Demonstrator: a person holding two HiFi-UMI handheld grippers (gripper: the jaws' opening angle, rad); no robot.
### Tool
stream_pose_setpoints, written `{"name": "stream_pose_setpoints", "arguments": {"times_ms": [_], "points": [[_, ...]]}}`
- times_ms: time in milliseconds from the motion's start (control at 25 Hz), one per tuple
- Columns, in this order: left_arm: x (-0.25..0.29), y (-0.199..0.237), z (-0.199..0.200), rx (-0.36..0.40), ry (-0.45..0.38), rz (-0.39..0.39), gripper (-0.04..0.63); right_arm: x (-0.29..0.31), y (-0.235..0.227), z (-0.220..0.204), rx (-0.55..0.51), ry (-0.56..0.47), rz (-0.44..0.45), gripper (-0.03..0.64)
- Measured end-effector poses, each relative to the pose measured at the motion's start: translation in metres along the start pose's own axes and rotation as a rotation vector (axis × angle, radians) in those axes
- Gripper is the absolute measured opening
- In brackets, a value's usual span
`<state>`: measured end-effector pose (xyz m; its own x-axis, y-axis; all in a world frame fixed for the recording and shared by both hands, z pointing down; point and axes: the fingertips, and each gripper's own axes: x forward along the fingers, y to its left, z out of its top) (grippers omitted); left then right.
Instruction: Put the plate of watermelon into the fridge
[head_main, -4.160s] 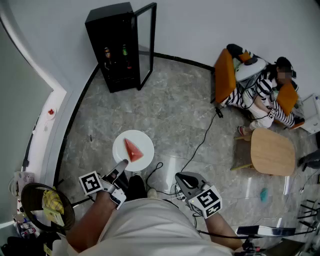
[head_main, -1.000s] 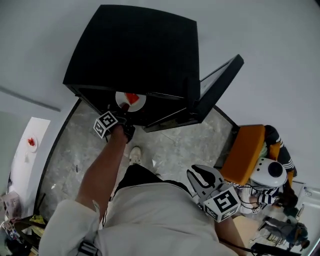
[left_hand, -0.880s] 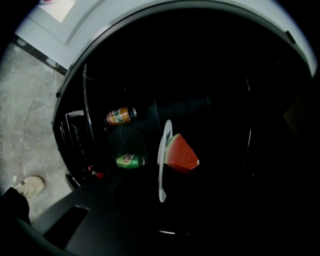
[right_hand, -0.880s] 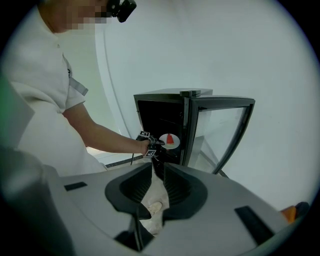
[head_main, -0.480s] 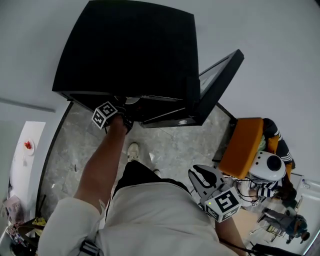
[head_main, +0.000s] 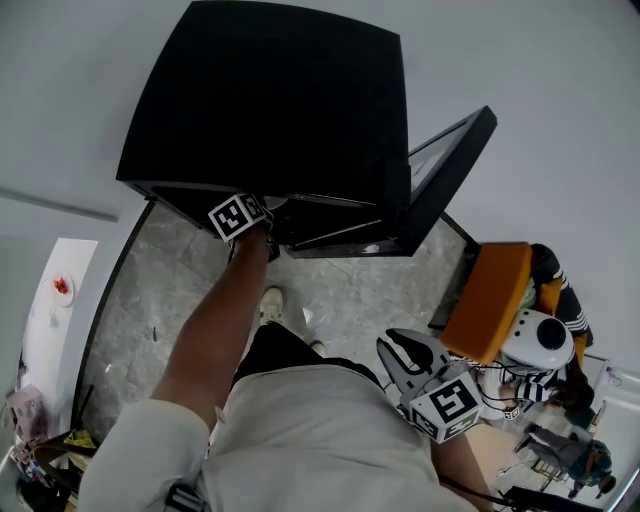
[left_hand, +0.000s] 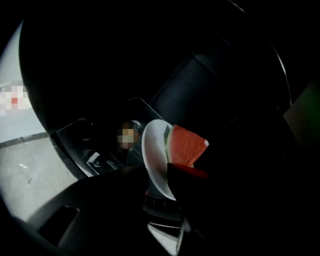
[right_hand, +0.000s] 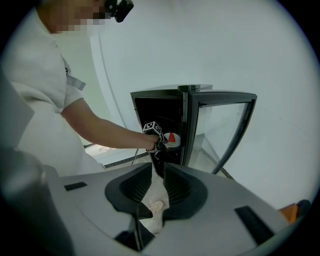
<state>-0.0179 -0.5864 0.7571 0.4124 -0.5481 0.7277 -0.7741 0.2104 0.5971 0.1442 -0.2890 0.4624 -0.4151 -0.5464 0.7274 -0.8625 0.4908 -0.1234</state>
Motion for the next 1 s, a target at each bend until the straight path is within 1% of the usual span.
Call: {"name": "stream_pose_setpoints", "arguments": {"times_ms": [120,200,320,400,520,760,1000], "points": [[0.000,-0.001,-0.001,-0.002,0.002,0.019,0.120,0.001,0.001,0.002,-0.005,-0.004,0.006,0.081],[0.000,-0.002,-0.001,0.003,-0.004,0.028,0.151,0.000,0.000,0.002,-0.004,-0.004,0.005,0.081],[-0.005,0.001,0.007,0.051,-0.053,0.061,0.197,-0.001,-0.001,-0.002,0.001,-0.006,0.002,0.081],[-0.009,0.001,0.010,0.071,-0.082,0.069,0.227,-0.003,0.000,-0.004,0.004,-0.009,0.004,0.081],[-0.016,0.000,0.012,0.088,-0.109,0.067,0.227,-0.006,0.001,-0.006,0.003,-0.015,0.005,0.081],[-0.036,-0.005,0.003,0.090,-0.114,0.045,0.227,-0.016,0.006,-0.015,-0.005,-0.041,0.019,0.081],[-0.076,-0.007,-0.007,0.100,-0.168,0.038,0.227,-0.034,0.012,-0.031,-0.045,-0.087,0.056,0.081]]}}
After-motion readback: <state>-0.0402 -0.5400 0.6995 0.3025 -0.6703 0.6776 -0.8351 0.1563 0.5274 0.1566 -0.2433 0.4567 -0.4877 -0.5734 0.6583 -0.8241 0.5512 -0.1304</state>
